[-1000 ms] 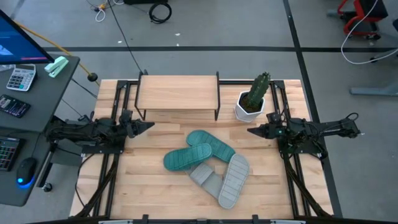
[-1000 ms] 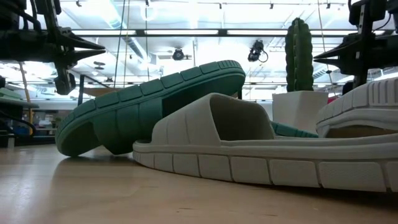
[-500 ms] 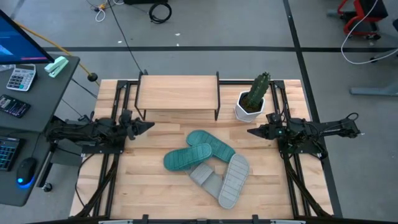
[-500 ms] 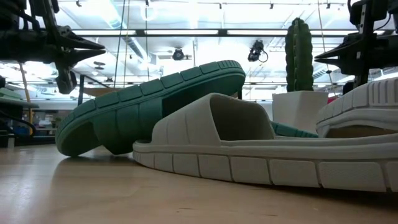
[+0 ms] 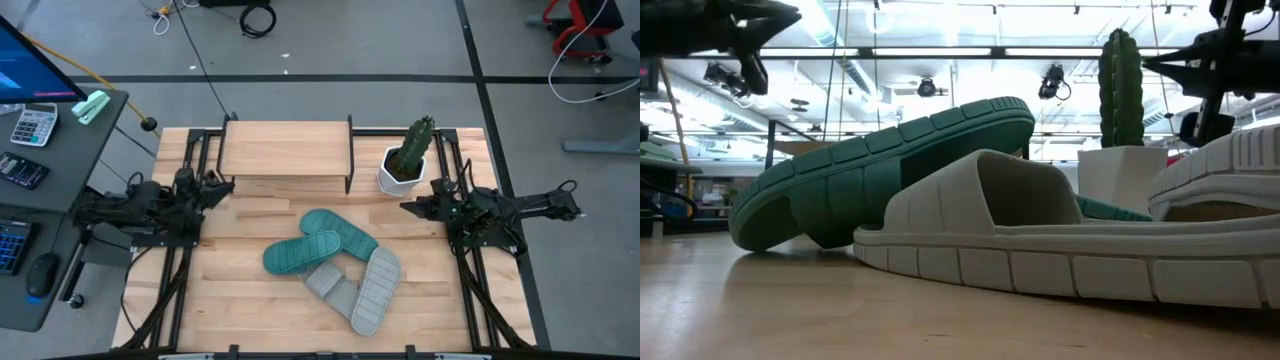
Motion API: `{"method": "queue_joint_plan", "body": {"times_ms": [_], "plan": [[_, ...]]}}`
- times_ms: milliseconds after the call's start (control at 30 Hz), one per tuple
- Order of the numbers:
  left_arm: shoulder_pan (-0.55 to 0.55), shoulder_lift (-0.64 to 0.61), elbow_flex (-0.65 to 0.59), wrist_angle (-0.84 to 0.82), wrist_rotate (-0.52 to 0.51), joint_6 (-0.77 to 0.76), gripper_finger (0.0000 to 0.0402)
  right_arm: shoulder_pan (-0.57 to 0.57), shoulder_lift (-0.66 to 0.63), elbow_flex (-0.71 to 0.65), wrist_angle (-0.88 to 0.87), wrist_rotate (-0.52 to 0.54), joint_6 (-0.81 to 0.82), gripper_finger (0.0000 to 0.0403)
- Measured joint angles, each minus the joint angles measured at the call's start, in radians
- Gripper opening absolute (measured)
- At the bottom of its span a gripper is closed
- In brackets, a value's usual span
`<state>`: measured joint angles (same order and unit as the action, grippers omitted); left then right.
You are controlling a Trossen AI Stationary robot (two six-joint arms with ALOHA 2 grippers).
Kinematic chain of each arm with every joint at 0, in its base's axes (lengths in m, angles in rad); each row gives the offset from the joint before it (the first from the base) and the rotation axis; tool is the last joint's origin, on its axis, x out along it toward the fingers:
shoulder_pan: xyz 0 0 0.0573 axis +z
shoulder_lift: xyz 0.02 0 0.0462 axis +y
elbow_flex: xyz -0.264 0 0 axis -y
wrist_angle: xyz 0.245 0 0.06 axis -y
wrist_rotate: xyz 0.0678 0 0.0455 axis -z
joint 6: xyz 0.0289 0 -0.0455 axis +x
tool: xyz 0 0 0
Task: Pick and place slides into the shelf
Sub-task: Put the left green slide on the shelf
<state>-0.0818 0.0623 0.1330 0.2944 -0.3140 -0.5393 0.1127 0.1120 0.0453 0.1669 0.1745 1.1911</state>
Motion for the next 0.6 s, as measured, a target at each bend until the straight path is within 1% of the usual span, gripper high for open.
{"method": "queue_joint_plan", "body": {"times_ms": [100, 233, 400, 500, 600], "plan": [[0.0, 0.066, 0.051, 0.006, 0.0, 0.048, 0.0028, 0.0, 0.061, 0.067, 0.005, 0.0, -0.084, 0.0019], [0.0, 0.177, 0.099, -0.002, 0.0, 0.08, 0.003, 0.0, 0.2, 0.218, -0.016, 0.001, -0.261, 0.0019], [0.0, 0.321, 0.163, -0.002, 0.0, 0.108, 0.0036, 0.0, 0.393, 0.43, -0.126, -0.004, -0.438, 0.0019], [0.0, 0.402, 0.219, -0.001, 0.0, 0.178, 0.0035, 0.0, 0.49, 0.552, -0.201, -0.027, -0.532, 0.0019], [0.0, 0.474, 0.279, 0.002, 0.0, 0.26, 0.0034, 0.0, 0.563, 0.66, -0.285, -0.052, -0.588, 0.0019]]}}
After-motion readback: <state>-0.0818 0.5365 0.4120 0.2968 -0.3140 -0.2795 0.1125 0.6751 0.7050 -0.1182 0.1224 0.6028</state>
